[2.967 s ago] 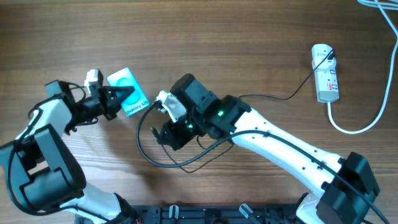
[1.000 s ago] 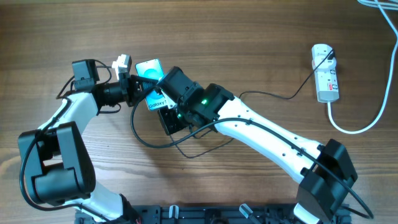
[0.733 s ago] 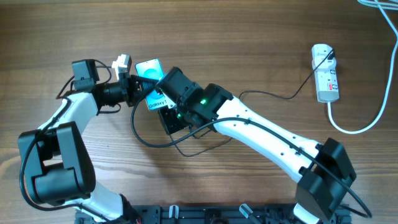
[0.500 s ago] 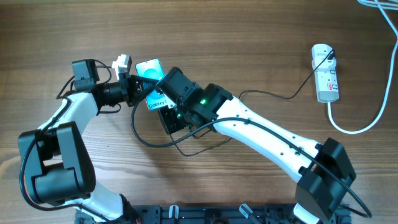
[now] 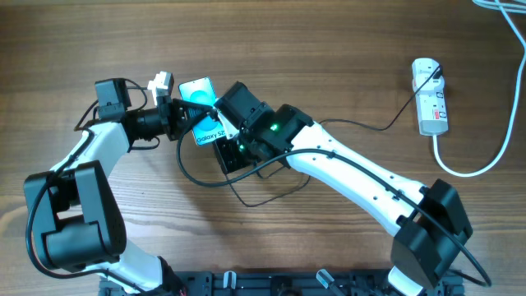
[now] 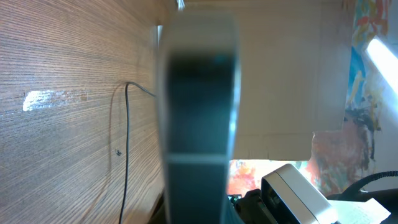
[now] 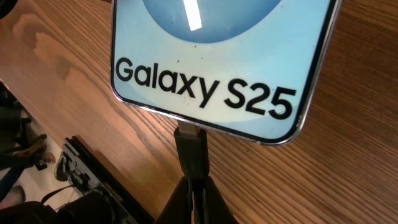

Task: Plug charger to phone and switch on socket

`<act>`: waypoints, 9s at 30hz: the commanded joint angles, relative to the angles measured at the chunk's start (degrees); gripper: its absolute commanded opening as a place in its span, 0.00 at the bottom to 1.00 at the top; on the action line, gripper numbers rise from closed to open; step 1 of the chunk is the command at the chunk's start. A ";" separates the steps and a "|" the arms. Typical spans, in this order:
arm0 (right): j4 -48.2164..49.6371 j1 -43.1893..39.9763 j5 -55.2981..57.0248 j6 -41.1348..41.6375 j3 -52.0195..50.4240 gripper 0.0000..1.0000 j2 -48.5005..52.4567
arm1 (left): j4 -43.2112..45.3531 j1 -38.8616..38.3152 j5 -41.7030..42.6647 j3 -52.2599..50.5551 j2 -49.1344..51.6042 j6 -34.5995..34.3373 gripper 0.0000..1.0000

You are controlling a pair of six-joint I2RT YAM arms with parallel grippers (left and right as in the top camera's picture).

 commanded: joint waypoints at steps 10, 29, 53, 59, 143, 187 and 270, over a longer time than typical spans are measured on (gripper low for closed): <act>-3.61 -1.14 4.22 0.76 4.79 0.04 0.85 | -0.02 -0.22 2.43 0.42 -1.49 0.20 0.04; -13.77 -0.85 -5.42 -17.33 1.33 0.04 0.87 | -5.05 -0.22 -7.34 0.42 -1.49 -0.02 0.04; -10.32 -0.87 -0.66 -8.20 1.33 0.04 3.13 | -0.96 -5.55 -3.63 0.42 -1.49 0.20 0.04; -7.02 -0.90 -0.33 -8.17 1.33 0.04 3.13 | -0.24 -5.57 -3.10 0.42 -1.49 0.22 0.04; -0.70 2.25 5.79 10.03 -4.46 0.45 -2.99 | -6.54 -5.64 -3.52 0.42 -1.49 -1.49 0.04; -1.44 0.46 1.75 9.77 -4.42 0.04 -2.89 | -6.51 -6.69 -0.96 0.42 -1.49 2.84 0.04; 6.40 -30.14 12.92 -6.69 -9.22 1.00 -4.76 | -15.34 -26.84 -68.39 5.25 3.87 -4.50 0.18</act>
